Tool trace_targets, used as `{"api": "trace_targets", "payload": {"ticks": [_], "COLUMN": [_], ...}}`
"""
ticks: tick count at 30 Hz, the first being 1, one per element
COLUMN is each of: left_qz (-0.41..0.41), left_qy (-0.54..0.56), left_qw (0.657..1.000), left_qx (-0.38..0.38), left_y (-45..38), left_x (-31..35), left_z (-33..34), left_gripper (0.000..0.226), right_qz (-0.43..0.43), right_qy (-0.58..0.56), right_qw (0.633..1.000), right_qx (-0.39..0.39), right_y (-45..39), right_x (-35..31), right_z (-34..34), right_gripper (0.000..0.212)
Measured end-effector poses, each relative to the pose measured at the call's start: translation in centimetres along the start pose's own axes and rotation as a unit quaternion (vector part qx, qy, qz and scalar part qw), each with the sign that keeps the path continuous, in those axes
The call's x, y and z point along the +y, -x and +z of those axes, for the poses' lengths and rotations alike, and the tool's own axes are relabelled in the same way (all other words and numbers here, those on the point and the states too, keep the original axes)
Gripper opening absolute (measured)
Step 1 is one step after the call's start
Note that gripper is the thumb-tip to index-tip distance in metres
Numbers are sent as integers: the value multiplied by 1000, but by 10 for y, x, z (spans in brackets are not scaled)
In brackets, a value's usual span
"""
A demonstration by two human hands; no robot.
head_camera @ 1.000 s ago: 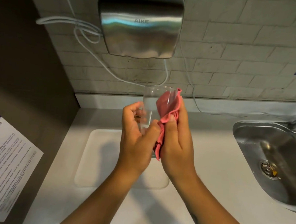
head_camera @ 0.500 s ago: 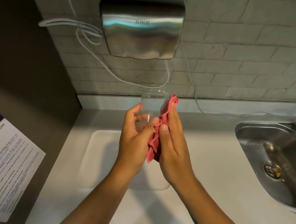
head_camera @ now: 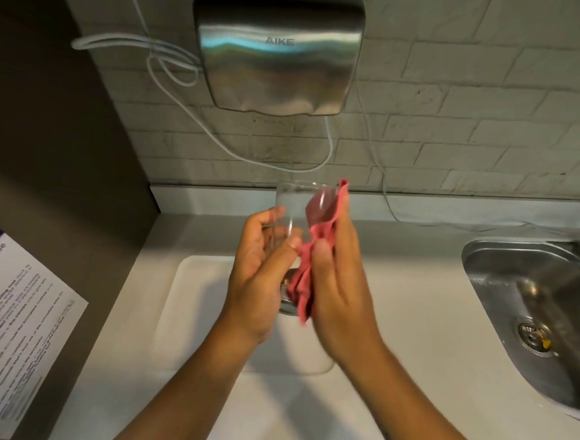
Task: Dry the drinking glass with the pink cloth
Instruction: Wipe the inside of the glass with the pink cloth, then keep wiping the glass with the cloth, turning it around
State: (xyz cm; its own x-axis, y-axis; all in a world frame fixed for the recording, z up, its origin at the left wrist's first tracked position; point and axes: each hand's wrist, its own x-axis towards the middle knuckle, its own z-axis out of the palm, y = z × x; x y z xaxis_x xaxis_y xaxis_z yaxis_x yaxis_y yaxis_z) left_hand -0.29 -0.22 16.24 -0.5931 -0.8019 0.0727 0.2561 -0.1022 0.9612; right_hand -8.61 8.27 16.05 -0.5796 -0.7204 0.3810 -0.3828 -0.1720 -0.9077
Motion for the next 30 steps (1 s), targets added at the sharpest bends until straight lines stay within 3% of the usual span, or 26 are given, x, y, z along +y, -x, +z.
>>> {"api": "trace_targets", "payload": {"ticks": [4, 8, 11, 15, 21, 27, 30], "left_qz": [25, 6, 10, 32, 0, 15, 12], "left_qy": [-18, 2, 20, 23, 23, 28, 11], "left_qw": [1000, 999, 999, 999, 999, 999, 1000], "left_qx": [-4, -35, -32, -8, -40, -3, -16], "left_y": [-4, 1, -1, -8, 4, -11, -9], "left_x": [8, 6, 9, 15, 5, 15, 12], "left_z": [-6, -3, -1, -3, 5, 5, 7], "left_gripper": [47, 41, 37, 38, 42, 41, 36], "right_qz": [-6, 25, 17, -7, 30, -6, 10], "right_qy": [4, -51, -64, 3, -56, 25, -13], "right_qw": [999, 998, 998, 1000, 997, 1000, 1000], "right_qx": [-33, 22, 21, -21, 45, -6, 11], "right_y": [26, -5, -5, 29, -14, 21, 10], "right_x": [7, 2, -3, 3, -3, 1, 4], "right_z": [12, 0, 2, 16, -5, 9, 5], "right_gripper": [65, 60, 64, 68, 59, 67, 63]}}
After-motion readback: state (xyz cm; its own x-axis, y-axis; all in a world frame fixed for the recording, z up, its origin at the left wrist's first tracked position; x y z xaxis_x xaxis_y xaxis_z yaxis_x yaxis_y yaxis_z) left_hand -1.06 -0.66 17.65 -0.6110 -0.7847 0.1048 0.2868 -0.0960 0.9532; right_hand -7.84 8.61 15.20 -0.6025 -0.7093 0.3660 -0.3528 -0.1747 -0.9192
